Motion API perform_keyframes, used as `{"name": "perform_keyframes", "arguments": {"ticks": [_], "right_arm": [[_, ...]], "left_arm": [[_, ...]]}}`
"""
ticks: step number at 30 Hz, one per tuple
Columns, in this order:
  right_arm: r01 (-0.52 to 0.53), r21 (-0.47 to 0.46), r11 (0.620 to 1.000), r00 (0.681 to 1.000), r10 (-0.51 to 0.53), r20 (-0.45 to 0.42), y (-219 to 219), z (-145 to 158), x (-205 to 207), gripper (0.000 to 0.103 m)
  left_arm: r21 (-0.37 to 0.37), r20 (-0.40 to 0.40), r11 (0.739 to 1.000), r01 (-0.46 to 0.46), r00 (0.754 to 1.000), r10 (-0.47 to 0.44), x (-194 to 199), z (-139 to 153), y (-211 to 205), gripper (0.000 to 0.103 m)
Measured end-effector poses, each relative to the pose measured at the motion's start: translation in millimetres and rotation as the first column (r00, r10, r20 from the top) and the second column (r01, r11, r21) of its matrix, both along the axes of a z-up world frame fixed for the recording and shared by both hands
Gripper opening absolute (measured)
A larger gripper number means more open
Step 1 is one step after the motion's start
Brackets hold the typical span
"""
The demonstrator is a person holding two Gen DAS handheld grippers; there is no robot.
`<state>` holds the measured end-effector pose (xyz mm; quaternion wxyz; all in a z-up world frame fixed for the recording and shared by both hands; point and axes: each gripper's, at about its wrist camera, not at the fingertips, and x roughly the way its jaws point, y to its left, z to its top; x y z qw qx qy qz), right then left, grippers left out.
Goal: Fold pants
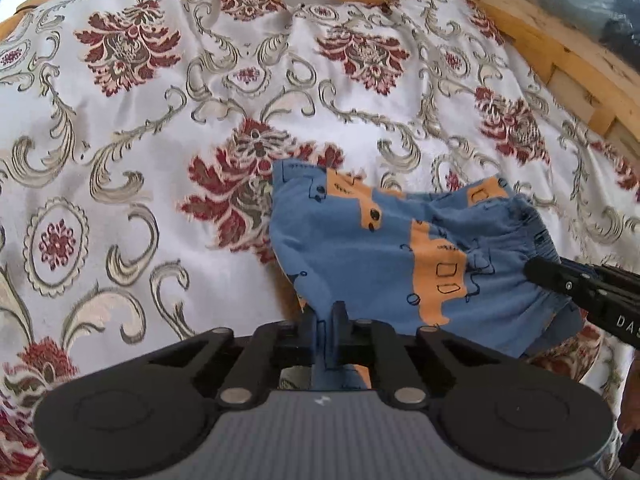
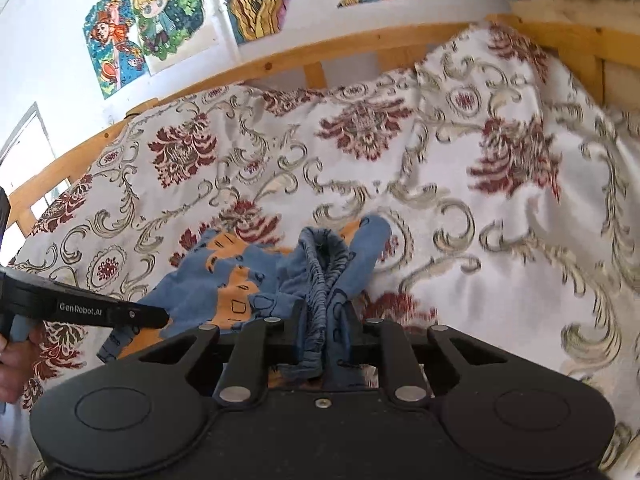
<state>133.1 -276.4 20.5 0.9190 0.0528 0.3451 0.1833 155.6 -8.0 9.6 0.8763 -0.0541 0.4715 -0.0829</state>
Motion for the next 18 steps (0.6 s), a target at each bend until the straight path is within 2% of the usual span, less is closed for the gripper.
{"name": "perform_keyframes", "arguments": {"ticks": [8,15,18], "right_arm": [[-0.015,-0.011,1.0,1.0,0.015,0.019,6.7,4.9,5.1,0.014],[0.01,0.018,1.0,0.999,-0.009,-0.031,-0.6,-2.9,8.0,0.013],[0.0,0.002,1.0,1.0,0.0,-0.01,2.5,-2.0,3.5,0.013]], "left_arm": [[0.067,0.075,0.997,0.026,0.997,-0.031,1.5,17.1,-7.1,0.006],[0.061,0.035,0.998,0.028,0.999,-0.03,0.5,4.4,-3.6,0.006],[0.069,0.05,0.997,0.029,0.998,-0.032,-4.0,3.1,-3.7,0.005]]}}
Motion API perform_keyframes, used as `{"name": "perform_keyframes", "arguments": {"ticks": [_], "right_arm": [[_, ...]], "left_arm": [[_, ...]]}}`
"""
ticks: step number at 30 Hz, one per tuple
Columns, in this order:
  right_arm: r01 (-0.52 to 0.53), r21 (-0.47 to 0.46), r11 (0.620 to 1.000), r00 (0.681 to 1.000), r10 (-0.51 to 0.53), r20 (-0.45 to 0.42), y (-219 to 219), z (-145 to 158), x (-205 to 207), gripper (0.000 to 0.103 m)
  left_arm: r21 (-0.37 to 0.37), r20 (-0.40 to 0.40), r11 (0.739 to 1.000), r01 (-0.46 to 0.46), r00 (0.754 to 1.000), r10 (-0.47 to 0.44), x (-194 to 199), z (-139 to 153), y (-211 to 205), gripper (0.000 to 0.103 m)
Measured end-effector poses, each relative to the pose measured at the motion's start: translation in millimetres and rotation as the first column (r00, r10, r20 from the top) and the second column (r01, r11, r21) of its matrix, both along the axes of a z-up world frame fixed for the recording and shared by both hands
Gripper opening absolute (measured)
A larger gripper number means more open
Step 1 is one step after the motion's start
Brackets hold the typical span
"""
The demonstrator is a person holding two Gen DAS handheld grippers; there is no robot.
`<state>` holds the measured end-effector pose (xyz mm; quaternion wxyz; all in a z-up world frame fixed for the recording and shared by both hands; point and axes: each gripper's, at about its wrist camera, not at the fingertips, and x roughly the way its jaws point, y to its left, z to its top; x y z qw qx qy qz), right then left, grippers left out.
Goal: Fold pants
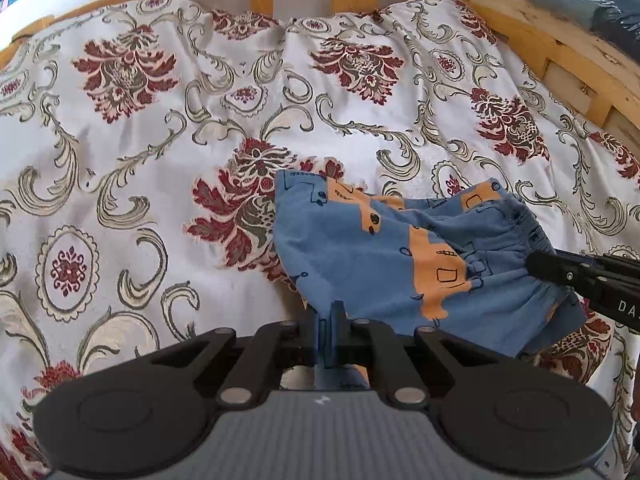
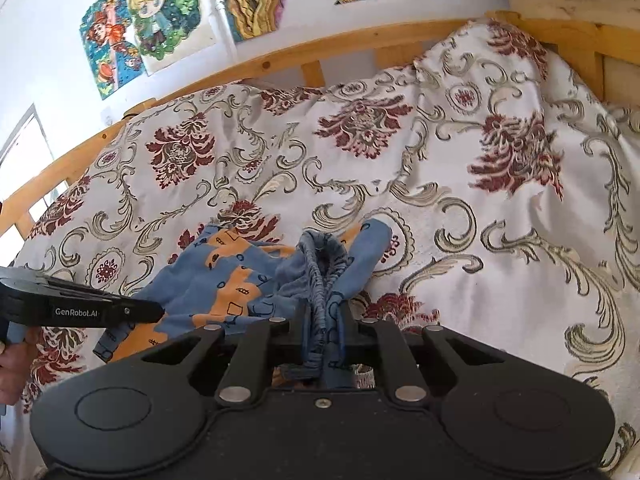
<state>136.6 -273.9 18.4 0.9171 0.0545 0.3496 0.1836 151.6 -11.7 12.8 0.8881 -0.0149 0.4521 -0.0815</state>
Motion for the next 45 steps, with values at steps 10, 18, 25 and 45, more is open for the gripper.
{"name": "perform_keyframes", "arguments": {"ticks": [10,18,25,45], "right_arm": [[-0.068,-0.142,0.987,0.98,0.093,0.177,24.2,28.3,-9.6,0.011],[-0.091,-0.157,0.983,0.959,0.129,0.253,37.8,41.1,26.4,0.011],[-0.096,-0.121,0.988,0.962,0.123,0.245,52.4,28.5,100.6,0.011],[-0.04,-0.036,0.999,0.99,0.044,0.135,58.0,-29.7,165.7,0.012]], "left_arm": [[0.095,0.132,0.995,0.029,0.99,-0.042,-11.7,23.2,-14.1,0.005],[0.115,0.211,0.993,0.008,0.977,-0.032,18.9,43.2,-1.9,0.005],[0.1,0.25,0.994,-0.035,0.968,0.009,75.8,36.1,17.3,0.005],[0.112,0.211,0.993,-0.04,0.977,0.016,127.6,-27.4,36.4,0.006]]}}
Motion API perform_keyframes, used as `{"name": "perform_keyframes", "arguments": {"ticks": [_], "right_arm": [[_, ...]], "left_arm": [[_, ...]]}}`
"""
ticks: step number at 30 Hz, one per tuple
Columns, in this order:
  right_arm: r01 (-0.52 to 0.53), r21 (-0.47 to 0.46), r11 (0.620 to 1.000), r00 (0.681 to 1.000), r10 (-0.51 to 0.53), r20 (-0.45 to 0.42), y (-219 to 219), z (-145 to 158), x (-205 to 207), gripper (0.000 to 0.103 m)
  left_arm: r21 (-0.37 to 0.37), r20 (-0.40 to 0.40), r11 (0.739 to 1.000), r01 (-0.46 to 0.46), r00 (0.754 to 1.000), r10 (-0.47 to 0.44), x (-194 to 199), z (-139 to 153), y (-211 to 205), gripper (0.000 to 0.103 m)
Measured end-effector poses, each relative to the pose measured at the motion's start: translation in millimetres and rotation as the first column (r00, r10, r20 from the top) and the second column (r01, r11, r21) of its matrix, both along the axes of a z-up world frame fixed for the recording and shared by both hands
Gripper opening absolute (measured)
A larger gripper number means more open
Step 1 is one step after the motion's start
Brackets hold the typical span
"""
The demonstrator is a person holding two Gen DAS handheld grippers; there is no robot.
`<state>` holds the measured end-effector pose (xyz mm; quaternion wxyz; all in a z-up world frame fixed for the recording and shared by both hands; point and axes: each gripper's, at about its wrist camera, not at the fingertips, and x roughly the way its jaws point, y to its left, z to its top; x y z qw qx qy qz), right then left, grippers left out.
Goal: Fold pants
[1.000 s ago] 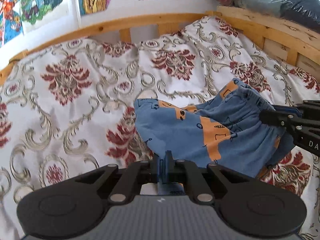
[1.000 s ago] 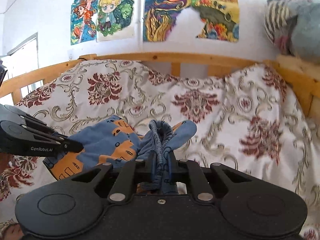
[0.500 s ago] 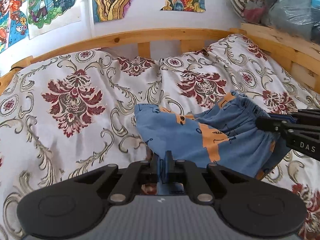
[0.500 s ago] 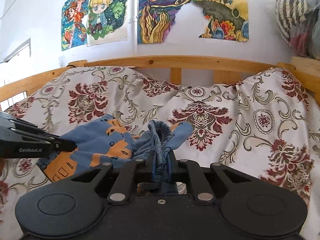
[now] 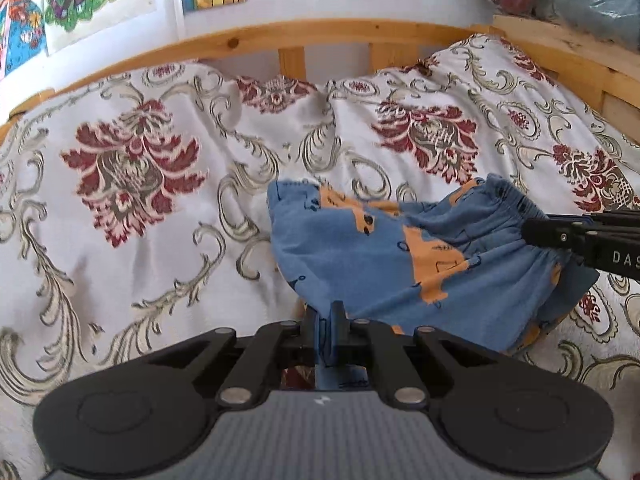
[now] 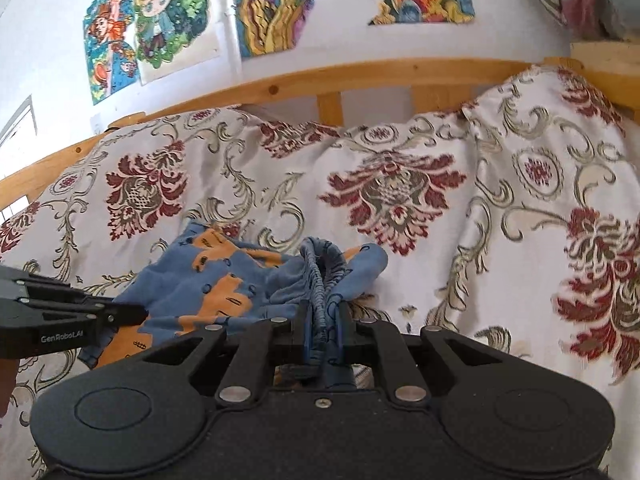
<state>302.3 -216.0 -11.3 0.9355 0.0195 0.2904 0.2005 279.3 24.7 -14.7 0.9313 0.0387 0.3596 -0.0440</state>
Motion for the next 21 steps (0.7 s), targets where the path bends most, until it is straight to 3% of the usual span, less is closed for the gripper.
{"name": "perform_keyframes", "arguments": {"ticks": [6,11,13,17,21], "right_arm": [[0.017,-0.001,1.0,0.999,-0.017,-0.03,-4.2,-5.8,1.4,0.018],[0.05,0.008,0.999,0.997,-0.049,-0.064,-13.7,-7.2,2.4,0.045],[0.062,-0.004,0.998,0.997,-0.062,-0.047,-16.6,-3.5,-2.4,0.066],[0.067,-0.045,0.997,0.997,-0.065,0.038,-14.0,8.3,-10.3,0.075],[0.069,-0.08,0.994,0.997,-0.065,0.051,-4.8,10.7,-0.5,0.084]], "left_arm": [[-0.013,-0.027,1.0,-0.005,1.0,0.005,0.2,-4.7,1.5,0.014],[-0.033,-0.052,0.999,-0.028,0.998,0.026,-2.9,-5.8,5.9,0.027],[-0.046,-0.059,0.998,-0.043,0.997,0.04,-4.9,-4.8,9.8,0.042],[-0.086,-0.068,0.992,-0.094,0.994,0.088,-12.8,-2.5,19.3,0.057],[-0.067,-0.088,0.987,-0.146,0.986,0.14,-14.9,-8.2,23.5,0.069]]}}
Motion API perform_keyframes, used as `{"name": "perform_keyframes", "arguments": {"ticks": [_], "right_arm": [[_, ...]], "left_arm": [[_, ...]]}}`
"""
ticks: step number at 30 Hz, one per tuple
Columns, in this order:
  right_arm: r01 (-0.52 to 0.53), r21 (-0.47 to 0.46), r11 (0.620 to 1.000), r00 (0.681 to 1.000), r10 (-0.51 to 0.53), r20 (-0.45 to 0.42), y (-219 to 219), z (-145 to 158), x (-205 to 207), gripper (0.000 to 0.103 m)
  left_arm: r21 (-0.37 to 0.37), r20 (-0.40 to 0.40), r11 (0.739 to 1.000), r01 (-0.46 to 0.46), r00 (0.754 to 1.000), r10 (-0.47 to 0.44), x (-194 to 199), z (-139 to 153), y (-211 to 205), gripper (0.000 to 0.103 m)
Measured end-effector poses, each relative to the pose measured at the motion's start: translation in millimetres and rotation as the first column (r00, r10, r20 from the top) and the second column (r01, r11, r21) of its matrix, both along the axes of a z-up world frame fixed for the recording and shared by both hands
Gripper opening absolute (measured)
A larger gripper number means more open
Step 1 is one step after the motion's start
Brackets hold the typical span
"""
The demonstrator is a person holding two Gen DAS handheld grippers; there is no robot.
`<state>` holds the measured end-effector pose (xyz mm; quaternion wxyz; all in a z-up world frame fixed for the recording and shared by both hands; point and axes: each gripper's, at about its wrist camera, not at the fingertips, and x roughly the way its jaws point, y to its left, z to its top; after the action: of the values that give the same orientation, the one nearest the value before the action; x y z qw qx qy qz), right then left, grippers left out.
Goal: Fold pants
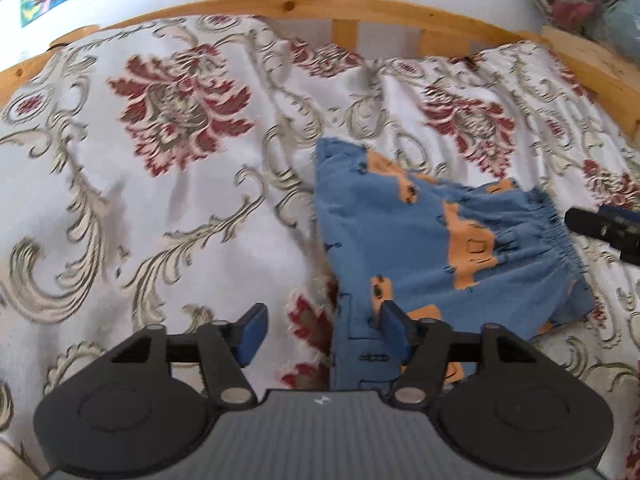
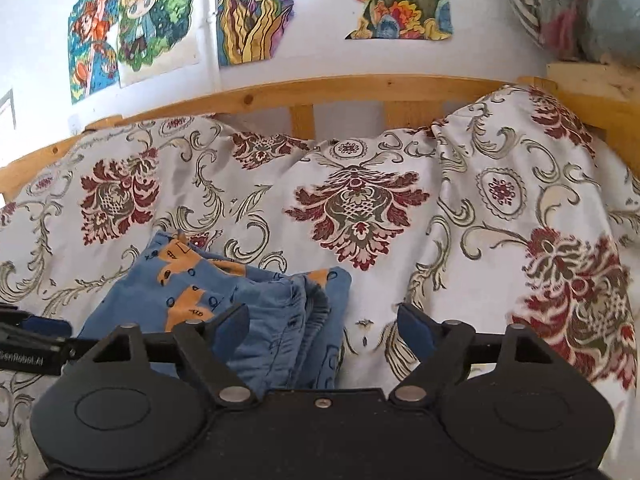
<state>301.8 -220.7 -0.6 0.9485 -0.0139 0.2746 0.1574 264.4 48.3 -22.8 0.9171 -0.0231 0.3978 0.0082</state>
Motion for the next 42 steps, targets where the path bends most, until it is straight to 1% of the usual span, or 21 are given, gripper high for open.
{"name": "perform_keyframes", "arguments": {"ticks": [1,3,5,6,9,11,13,16,19,22,26,30,32,37,42], "right_arm": [[0.004,-0.024,1.0,1.0,-0.004,-0.006,3.3,-2.1,3.7,0.084],[0.029,-0.076,0.997,0.998,-0.033,-0.05,7.9,-11.3,13.8,0.084],[0.046,-0.051,0.998,0.995,-0.05,-0.083,3.1,-17.5,17.1,0.084],[0.053,-0.034,0.998,0.995,-0.055,-0.083,-0.3,-17.8,15.0,0.084],[0.059,-0.018,0.998,0.997,-0.06,-0.058,-6.2,-14.1,2.8,0.086],[0.063,0.006,0.998,0.997,-0.063,-0.048,-11.4,-9.6,-6.7,0.091],[0.07,0.036,0.997,0.997,-0.069,-0.031,-16.3,-3.3,-19.4,0.096],[0.076,0.051,0.996,0.997,-0.076,-0.006,-19.4,7.1,-40.4,0.099],[0.072,0.057,0.996,0.997,-0.073,0.024,-20.9,19.1,-67.5,0.102],[0.064,0.051,0.997,0.996,-0.066,0.053,-23.2,29.8,-94.9,0.102],[0.053,0.041,0.998,0.993,-0.057,0.1,-26.5,43.0,-130.2,0.102],[0.062,0.068,0.996,0.992,-0.069,0.105,-30.4,53.0,-158.4,0.102],[0.063,0.076,0.995,0.991,-0.071,0.114,-30.3,56.0,-172.1,0.102],[0.072,0.097,0.993,0.99,-0.083,0.113,-30.2,56.1,-202.5,0.102],[0.076,0.11,0.991,0.99,-0.088,0.108,-30.3,50.9,-226.7,0.102]], "left_arm": [[0.005,-0.006,1.0,-0.005,1.0,0.005,-0.1,-1.7,1.0,0.071],[-0.002,-0.008,1.0,-0.017,1.0,0.017,-1.0,-3.4,3.9,0.074],[-0.012,-0.011,1.0,-0.029,1.0,0.029,-2.0,-3.7,6.5,0.076],[-0.019,-0.013,0.999,-0.033,0.999,0.033,-2.7,-3.2,7.9,0.076],[-0.022,-0.006,0.999,-0.036,0.999,0.036,-8.1,0.5,9.4,0.077],[-0.016,-0.007,0.999,-0.042,0.999,0.042,-13.0,3.3,8.2,0.083],[-0.023,-0.008,0.998,-0.055,0.998,0.055,-18.8,7.2,6.4,0.091],[-0.042,0.003,0.997,-0.07,0.998,0.071,-33.2,15.4,3.4,0.097],[-0.058,0.017,0.995,-0.078,0.997,0.079,-50.8,24.7,-0.7,0.1],[-0.069,0.023,0.994,-0.083,0.996,0.085,-71.4,35.1,-5.6,0.101],[-0.074,0.054,0.995,-0.074,0.995,0.078,-99.5,53.7,-9.2,0.103],[-0.102,0.111,0.992,-0.073,0.99,0.084,-126.5,68.1,-9.3,0.103],[-0.098,0.138,0.993,-0.066,0.987,0.079,-137.6,71.8,-10.2,0.103],[-0.097,0.175,0.994,-0.049,0.982,0.065,-162.7,75.4,-12.6,0.103],[-0.06,0.206,0.998,-0.011,0.978,0.023,-182.2,69.9,-15.9,0.103]]}}
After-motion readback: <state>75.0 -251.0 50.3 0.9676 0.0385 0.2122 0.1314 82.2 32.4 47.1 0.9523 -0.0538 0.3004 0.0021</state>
